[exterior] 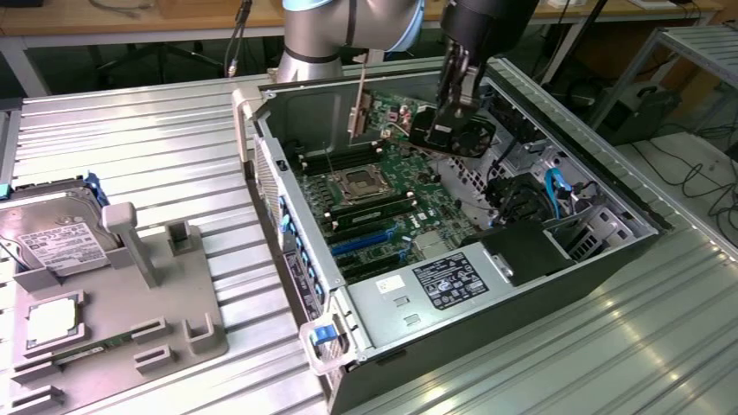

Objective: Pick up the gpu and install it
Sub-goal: 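Insert the gpu into the slot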

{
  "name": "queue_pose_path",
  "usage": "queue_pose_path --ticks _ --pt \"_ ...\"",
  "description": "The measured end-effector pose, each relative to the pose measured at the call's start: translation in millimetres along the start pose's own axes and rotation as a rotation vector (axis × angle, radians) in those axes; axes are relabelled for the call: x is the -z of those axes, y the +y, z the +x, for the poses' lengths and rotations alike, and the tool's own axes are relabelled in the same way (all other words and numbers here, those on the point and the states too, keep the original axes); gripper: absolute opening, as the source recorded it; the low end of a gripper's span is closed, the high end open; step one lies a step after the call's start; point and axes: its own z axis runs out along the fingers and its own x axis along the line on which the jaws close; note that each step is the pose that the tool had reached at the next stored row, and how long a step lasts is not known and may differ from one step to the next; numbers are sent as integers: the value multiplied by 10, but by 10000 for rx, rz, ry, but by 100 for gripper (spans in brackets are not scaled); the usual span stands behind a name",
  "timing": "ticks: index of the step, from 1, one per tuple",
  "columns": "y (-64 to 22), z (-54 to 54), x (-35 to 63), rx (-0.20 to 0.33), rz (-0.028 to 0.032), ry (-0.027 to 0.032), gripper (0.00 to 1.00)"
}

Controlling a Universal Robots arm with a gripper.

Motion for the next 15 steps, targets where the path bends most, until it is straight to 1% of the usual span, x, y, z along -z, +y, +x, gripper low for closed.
queue_pose_path --ticks 8,15 --pt "0 1 1 646 -22 16 27" --pt "-1 1 0 1091 -37 25 27"
